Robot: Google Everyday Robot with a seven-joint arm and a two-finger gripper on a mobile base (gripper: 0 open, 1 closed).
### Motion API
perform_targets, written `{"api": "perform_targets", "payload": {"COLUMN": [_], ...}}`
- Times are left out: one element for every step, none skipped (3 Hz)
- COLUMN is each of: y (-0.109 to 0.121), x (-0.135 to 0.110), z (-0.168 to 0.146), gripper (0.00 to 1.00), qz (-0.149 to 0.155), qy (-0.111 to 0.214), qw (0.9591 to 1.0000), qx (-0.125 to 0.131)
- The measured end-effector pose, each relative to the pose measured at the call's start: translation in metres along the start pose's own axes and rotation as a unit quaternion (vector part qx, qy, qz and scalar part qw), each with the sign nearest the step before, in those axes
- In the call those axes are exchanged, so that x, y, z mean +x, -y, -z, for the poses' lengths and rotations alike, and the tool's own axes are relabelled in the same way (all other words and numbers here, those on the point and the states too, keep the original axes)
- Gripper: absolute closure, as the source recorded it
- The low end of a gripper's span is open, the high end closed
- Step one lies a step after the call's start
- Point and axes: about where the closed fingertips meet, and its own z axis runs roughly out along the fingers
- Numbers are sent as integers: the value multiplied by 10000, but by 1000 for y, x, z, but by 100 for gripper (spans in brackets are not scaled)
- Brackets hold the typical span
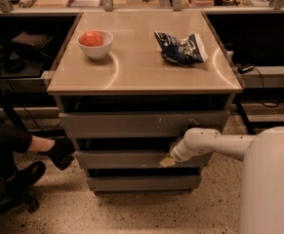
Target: Open middle drawer
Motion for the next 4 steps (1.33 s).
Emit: {"api": "perform_targets", "payload": {"y": [0, 0, -11, -22], "x": [0, 0, 13, 40], "z": [0, 0, 7, 28], "gripper": [65, 89, 100, 100], "qz": [0, 0, -15, -211], "qy": [0, 0, -46, -137], "qw": [10000, 10000, 9999, 9993], "qx": [0, 0, 93, 282]}}
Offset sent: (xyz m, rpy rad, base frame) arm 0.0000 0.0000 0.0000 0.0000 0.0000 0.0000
